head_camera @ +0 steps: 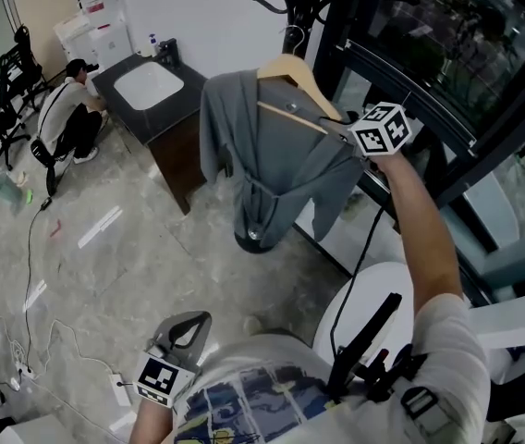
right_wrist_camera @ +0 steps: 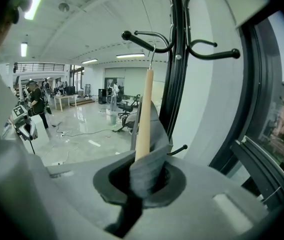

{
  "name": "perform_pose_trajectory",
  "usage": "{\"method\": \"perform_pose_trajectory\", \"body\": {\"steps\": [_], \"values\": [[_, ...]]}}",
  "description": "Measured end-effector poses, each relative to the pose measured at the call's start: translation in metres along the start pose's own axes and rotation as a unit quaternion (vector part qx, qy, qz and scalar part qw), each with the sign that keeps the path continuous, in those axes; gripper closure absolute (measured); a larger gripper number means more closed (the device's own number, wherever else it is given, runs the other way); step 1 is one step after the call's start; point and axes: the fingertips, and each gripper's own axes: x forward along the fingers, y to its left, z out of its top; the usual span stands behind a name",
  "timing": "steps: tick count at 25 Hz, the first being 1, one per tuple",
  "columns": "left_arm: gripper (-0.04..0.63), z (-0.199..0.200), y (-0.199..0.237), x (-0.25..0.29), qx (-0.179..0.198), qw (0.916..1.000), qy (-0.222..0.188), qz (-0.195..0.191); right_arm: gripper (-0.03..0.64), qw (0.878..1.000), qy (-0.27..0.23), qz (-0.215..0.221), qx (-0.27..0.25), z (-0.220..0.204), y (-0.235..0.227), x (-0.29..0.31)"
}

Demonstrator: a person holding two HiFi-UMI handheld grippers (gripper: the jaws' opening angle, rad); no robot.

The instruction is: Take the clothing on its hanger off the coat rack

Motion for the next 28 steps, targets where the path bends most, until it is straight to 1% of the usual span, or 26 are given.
{"method": "perform_pose_trajectory", "body": {"steps": [4, 7, 9, 13, 15, 17, 20, 23, 28], "values": [[0.592, -0.006, -0.007, -0.014, -0.012, 0.9999, 0.004, 0.006, 0.611, 1.000, -0.009, -0.014, -0.008, 0.012, 0.009, -0.018], [0.592, -0.012, -0.010, -0.026, -0.010, 0.9999, -0.002, 0.009, 0.611, 0.999, -0.016, -0.023, -0.017, 0.021, 0.021, -0.033], [0.592, -0.015, -0.015, -0.034, -0.009, 0.9999, -0.005, 0.007, 0.609, 0.999, -0.021, -0.026, -0.014, 0.022, 0.033, -0.043], [0.592, -0.015, -0.026, -0.056, -0.008, 0.9999, -0.010, -0.001, 0.609, 0.999, -0.027, -0.039, -0.019, 0.023, 0.066, -0.064], [0.592, -0.016, -0.031, -0.067, -0.014, 0.9998, -0.015, -0.003, 0.609, 0.998, -0.029, -0.043, -0.025, 0.026, 0.086, -0.073], [0.592, -0.018, -0.039, -0.076, -0.016, 0.9996, -0.021, -0.010, 0.609, 0.998, -0.031, -0.043, -0.032, 0.028, 0.104, -0.081], [0.592, -0.022, -0.048, -0.085, -0.008, 0.9994, -0.025, -0.021, 0.609, 0.998, -0.032, -0.043, -0.039, 0.027, 0.128, -0.091], [0.592, -0.017, -0.055, -0.095, -0.009, 0.9992, -0.029, -0.026, 0.609, 0.998, -0.033, -0.041, -0.043, 0.023, 0.151, -0.098], [0.592, -0.022, -0.073, -0.114, -0.013, 0.9986, -0.032, -0.041, 0.609, 0.998, -0.033, -0.038, -0.049, 0.010, 0.201, -0.115]]}}
